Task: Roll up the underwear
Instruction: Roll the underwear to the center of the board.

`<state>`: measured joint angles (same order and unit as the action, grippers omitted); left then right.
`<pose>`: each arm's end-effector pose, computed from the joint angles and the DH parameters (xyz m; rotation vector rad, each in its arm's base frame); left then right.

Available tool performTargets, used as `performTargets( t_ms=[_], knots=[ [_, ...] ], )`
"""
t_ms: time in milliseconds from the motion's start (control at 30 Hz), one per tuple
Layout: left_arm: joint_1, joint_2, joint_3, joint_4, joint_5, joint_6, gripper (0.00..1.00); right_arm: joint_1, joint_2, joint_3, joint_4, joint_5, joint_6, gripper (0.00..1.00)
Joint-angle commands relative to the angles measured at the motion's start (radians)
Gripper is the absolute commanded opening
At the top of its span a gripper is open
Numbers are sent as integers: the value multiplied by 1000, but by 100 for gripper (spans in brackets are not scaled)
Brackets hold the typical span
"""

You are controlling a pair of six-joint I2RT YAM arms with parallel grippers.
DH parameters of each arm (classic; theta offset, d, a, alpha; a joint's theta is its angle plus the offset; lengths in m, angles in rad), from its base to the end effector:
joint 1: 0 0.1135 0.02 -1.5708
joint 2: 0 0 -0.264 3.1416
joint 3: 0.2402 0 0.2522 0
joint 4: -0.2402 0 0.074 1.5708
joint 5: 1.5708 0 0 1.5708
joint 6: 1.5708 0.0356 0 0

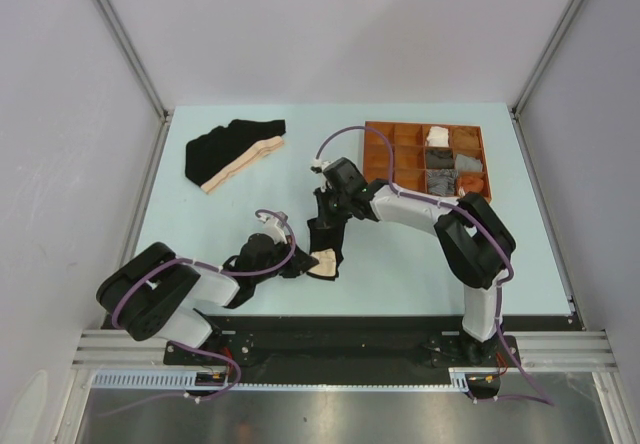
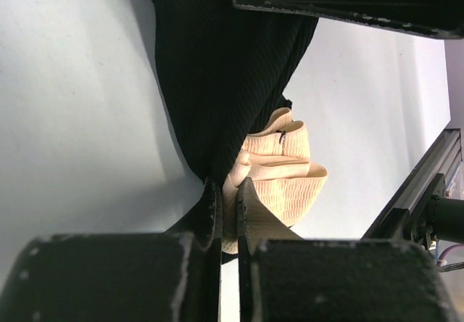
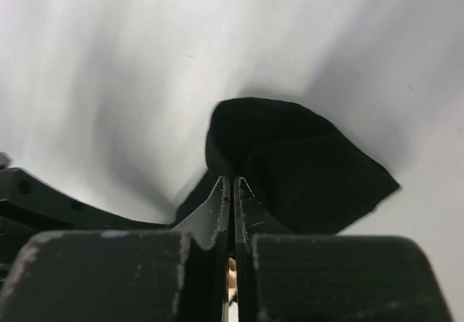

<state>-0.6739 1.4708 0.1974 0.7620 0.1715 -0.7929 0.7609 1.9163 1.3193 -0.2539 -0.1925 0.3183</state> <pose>0.1665 -0.1407 0.1062 -0.0208 2.2576 -1.0278 0.2977 0.2929 0.1919 -0.6451 2.4485 0.6989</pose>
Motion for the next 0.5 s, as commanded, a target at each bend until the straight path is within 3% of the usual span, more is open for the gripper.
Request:
performTargets(
  t_ms=[0, 267, 467],
  knots=[
    [-16, 48, -58, -268, 6, 17, 0, -31, -40, 40, -28, 117, -21, 0],
    [-16, 33, -50, -300, -13, 11, 0, -44, -45, 32, -111, 281, 11, 0],
    [-16, -32, -69, -273, 5, 24, 0, -49, -5, -5, -73, 350, 18, 0]
  ],
)
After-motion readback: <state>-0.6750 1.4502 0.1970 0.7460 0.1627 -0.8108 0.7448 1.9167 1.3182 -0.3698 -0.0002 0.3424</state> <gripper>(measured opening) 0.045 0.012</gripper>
